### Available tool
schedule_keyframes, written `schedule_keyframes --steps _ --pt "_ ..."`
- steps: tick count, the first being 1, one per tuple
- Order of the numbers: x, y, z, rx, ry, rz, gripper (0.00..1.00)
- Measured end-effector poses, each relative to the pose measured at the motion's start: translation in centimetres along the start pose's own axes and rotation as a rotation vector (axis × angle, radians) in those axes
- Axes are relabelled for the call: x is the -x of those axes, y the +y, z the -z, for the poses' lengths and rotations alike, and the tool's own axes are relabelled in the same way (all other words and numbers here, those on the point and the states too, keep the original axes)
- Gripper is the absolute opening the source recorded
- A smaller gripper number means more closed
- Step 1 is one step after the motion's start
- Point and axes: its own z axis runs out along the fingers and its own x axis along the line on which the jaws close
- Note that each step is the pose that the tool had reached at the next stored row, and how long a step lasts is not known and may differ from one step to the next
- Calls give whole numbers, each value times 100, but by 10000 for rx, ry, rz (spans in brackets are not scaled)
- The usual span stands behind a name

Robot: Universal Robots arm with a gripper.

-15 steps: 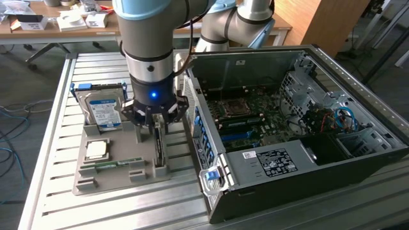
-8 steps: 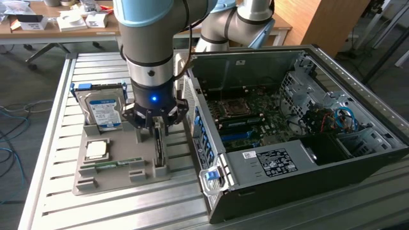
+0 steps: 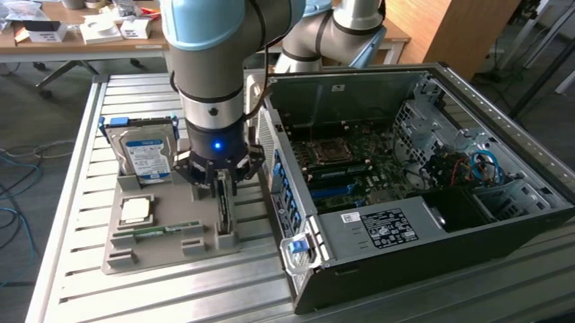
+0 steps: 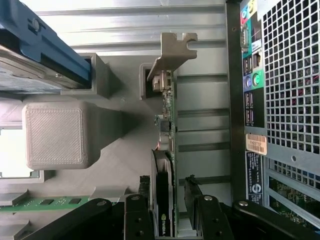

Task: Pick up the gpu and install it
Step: 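Pick up the gpu and move the gpu toward the slot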

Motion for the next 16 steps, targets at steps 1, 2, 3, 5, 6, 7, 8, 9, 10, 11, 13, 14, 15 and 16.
schedule_keyframes --steps 1,2,3,5,6,7,8,9,10,11,13,14,15,16 --pt "0 0 0 -1 1 0 42" --pt "0 0 0 -2 2 0 42" --pt "-3 -1 -2 -1 0 0 42" --pt "-14 -2 -10 1 -2 1 42" --pt "-17 -2 -13 2 -1 2 42" --pt "-21 -2 -17 1 -1 1 42" --pt "-28 -3 -24 -1 1 -2 42" --pt "-31 -4 -37 -1 1 -1 42" --pt "-33 -6 -49 -2 2 1 42" --pt "-33 -6 -64 0 0 2 42" --pt "-34 -7 -79 -1 0 0 42" --pt "-35 -7 -85 0 0 0 42" --pt "-40 -7 -89 -2 1 -2 42" --pt "-50 -8 -93 -2 1 -7 42"
